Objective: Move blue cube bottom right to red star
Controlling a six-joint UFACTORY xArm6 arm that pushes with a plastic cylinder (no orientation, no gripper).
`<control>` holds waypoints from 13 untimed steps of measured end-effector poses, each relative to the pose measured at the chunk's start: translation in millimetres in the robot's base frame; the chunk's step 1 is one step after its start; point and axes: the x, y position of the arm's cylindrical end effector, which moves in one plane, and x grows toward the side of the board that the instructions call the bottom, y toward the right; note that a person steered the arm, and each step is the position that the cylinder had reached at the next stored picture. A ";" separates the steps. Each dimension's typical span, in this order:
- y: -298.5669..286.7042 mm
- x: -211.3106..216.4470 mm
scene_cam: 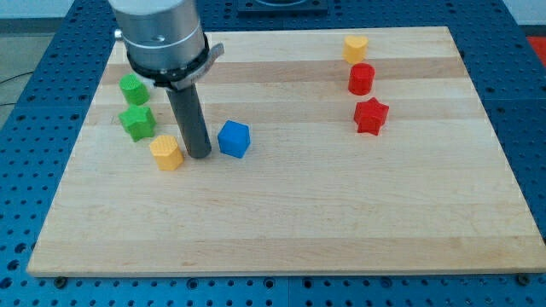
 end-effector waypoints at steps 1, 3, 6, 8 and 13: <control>8.1 -31.2; 118.9 -32.4; 89.8 -25.4; 57.1 2.9; 189.3 80.9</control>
